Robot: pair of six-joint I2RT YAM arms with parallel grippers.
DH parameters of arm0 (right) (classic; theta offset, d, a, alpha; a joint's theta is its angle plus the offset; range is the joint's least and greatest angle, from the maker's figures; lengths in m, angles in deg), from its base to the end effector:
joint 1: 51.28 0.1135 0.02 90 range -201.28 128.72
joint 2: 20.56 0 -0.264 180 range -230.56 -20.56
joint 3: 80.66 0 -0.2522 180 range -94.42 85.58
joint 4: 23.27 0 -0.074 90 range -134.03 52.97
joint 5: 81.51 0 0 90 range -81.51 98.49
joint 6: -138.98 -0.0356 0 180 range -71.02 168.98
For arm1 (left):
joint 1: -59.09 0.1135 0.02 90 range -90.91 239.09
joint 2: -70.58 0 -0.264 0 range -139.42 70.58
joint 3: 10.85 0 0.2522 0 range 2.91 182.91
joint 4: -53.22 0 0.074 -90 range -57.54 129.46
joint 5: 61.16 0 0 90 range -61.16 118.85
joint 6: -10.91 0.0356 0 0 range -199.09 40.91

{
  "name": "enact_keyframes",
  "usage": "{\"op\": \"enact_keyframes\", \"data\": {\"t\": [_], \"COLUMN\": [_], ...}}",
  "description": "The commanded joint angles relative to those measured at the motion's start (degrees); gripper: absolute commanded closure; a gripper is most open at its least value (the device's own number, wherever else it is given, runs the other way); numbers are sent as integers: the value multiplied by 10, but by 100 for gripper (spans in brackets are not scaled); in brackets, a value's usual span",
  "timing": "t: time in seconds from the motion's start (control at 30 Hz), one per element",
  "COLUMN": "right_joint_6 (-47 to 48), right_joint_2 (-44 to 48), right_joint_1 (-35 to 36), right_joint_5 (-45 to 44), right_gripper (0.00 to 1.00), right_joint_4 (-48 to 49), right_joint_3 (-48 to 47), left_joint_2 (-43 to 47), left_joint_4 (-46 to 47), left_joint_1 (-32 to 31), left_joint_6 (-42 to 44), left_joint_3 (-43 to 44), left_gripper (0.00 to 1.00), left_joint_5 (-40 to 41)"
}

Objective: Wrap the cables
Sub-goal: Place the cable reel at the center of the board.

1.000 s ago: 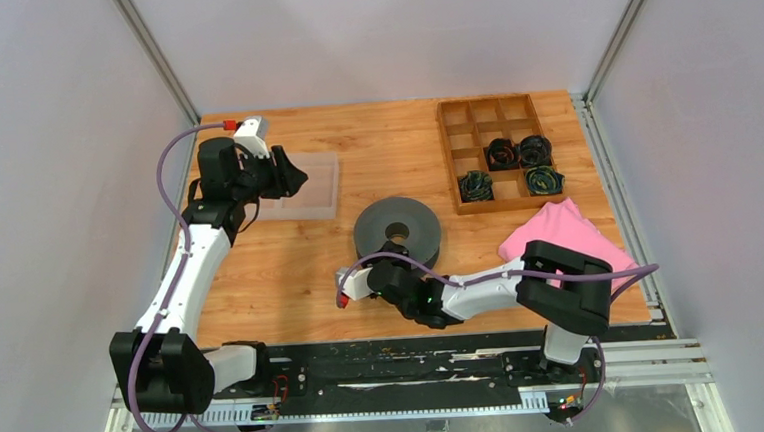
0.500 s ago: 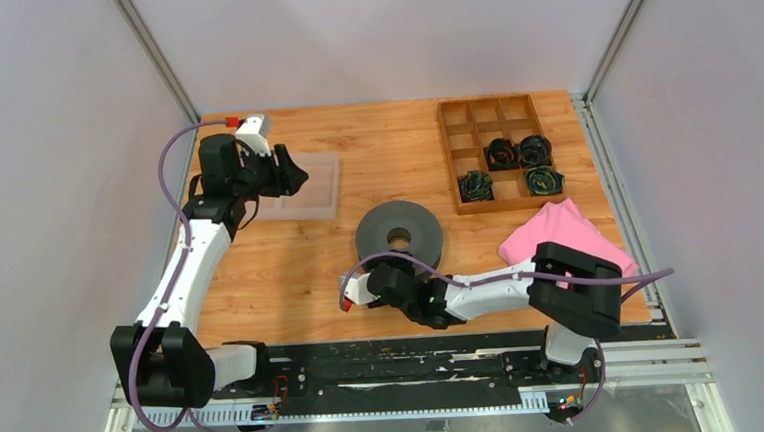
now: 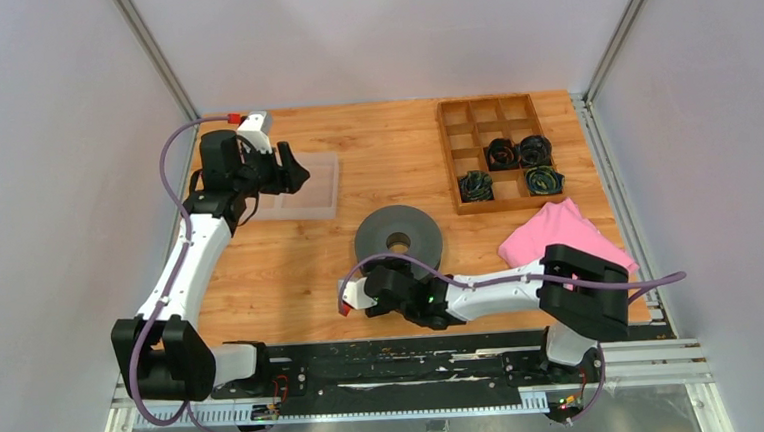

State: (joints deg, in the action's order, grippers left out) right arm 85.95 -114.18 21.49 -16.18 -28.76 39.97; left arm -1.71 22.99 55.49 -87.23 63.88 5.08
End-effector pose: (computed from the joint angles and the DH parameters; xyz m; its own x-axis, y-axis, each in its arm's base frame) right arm 0.1110 0.3078 0.1670 0.3135 -0.8341 -0.4539 -0.7314 0.0928 -0.6756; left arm 0.2845 -0.0323 0.3260 -0.5191 -0.0972 -0.8492 0.3432 0.8862 -0.3112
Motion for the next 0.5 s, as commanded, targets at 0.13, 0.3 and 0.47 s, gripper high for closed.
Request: {"op": "enact_keyframes", "data": {"t": [0.13, 0.3, 0.47], "right_joint_6": [-27, -39, -54], "right_joint_2": [-4, 37, 81], "right_joint_1": [11, 11, 11], "right_joint_5": [83, 116, 158], "right_gripper": [32, 32, 32], "right_joint_4": [-37, -72, -104], "right_joint_3": [-8, -15, -20], "left_joint_2": [3, 1, -4], "left_joint_4": [3, 3, -2], "left_joint_1": [2, 1, 2], "left_joint_6": [7, 7, 9], "left_joint_3": [12, 12, 17], "left_gripper": [35, 34, 32], "left_joint_5": [-15, -17, -18]}}
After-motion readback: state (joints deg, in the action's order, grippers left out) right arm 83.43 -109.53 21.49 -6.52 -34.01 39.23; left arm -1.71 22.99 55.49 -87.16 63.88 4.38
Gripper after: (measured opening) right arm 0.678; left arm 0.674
